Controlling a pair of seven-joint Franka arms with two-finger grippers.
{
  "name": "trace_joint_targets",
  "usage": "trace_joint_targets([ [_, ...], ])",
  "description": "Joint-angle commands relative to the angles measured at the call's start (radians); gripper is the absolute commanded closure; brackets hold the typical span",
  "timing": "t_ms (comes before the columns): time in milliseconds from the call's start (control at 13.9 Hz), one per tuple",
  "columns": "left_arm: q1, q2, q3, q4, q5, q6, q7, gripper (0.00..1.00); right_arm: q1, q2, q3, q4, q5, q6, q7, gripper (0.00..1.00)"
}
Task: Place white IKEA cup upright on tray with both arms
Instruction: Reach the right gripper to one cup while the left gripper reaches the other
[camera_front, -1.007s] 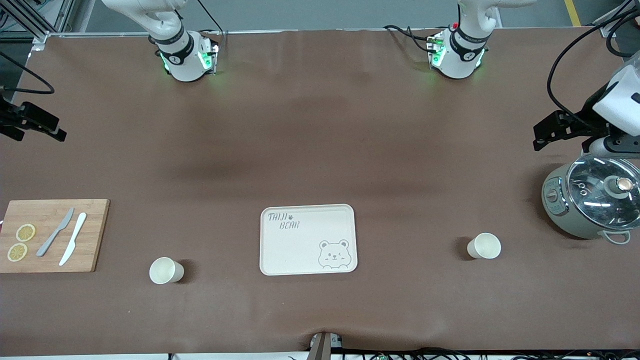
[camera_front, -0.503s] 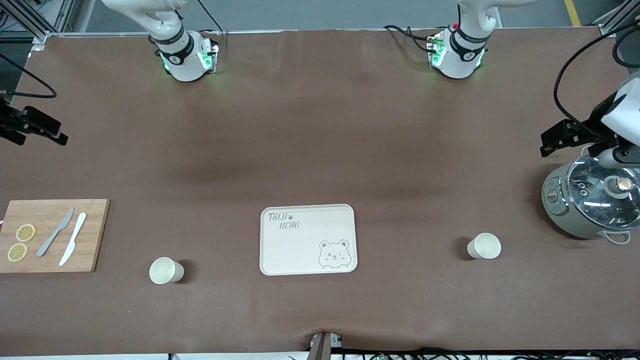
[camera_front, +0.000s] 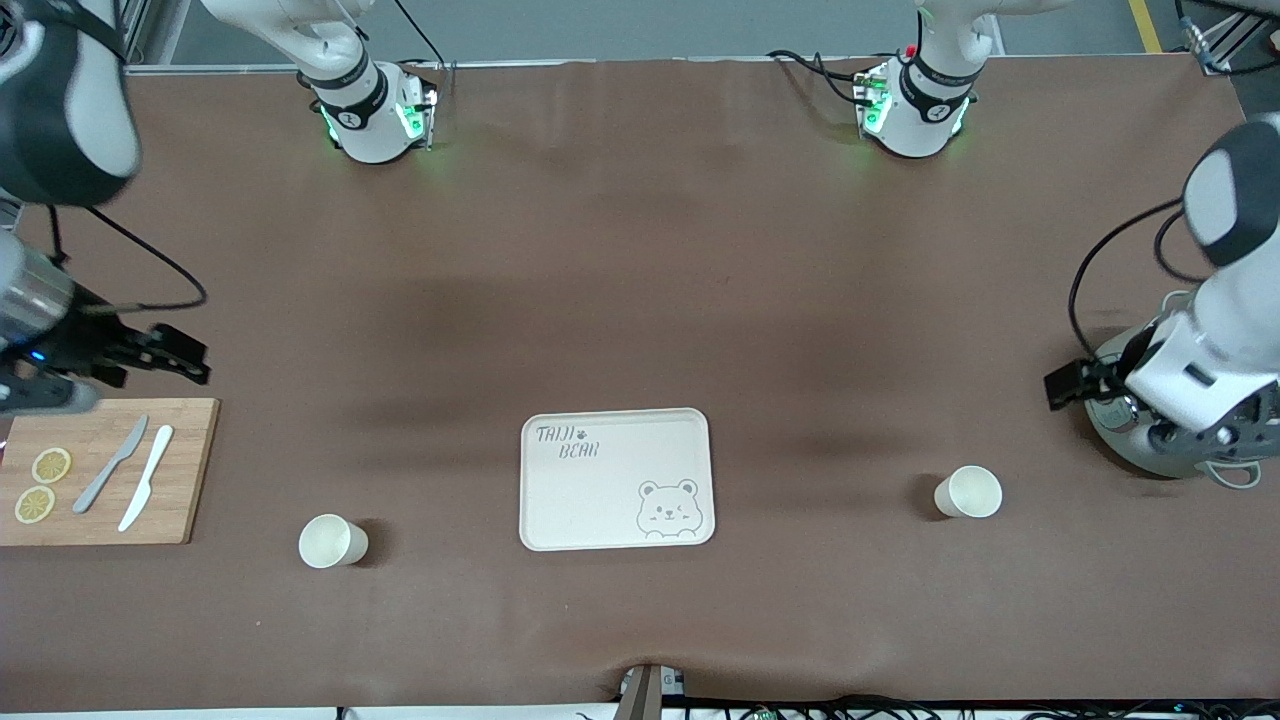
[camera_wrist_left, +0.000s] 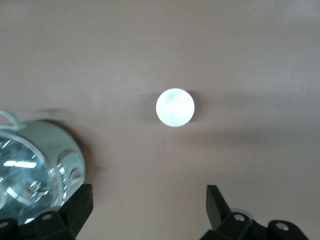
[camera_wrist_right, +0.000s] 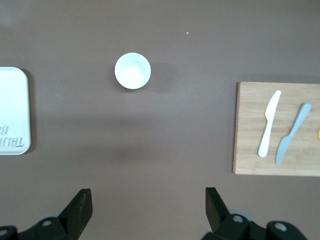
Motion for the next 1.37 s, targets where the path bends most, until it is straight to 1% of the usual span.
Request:
trace_joint_targets([
  [0,0.012,0.090,-0.008,0.018,0.020,0.075,0.016,0.00,0.003,0.037,-0.004,0.012,-0.024,0.036,-0.005,0.00],
  [72,0.025,0.119,-0.008,0.018,0.020,0.108,0.016,0.00,0.013,0.045,-0.004,0.012,-0.041,0.040,-0.005,0.00],
  [359,0.052,0.232,-0.008,0.018,0.021,0.238,0.018,0.00,0.004,0.054,-0.002,0.010,-0.025,0.083,0.005,0.00],
  [503,0.058,0.277,-0.008,0.018,0.020,0.270,0.018,0.00,0.000,0.072,-0.004,0.010,-0.025,0.087,-0.001,0.00],
  [791,0.062,0.352,-0.009,0.017,0.015,0.350,0.018,0.00,0.000,0.107,-0.004,0.010,-0.025,0.150,0.010,0.00],
  [1078,0.061,0.394,-0.014,0.009,0.014,0.363,0.022,0.00,-0.002,0.163,-0.004,0.022,-0.025,0.156,-0.001,0.00],
  [1222,0.055,0.401,-0.015,0.009,0.014,0.363,0.026,0.00,0.004,0.183,-0.004,0.026,-0.022,0.231,0.001,0.00],
  [1294,0.052,0.403,-0.015,0.007,0.017,0.363,0.029,0.03,0.009,0.198,-0.004,0.026,-0.018,0.272,0.002,0.00],
])
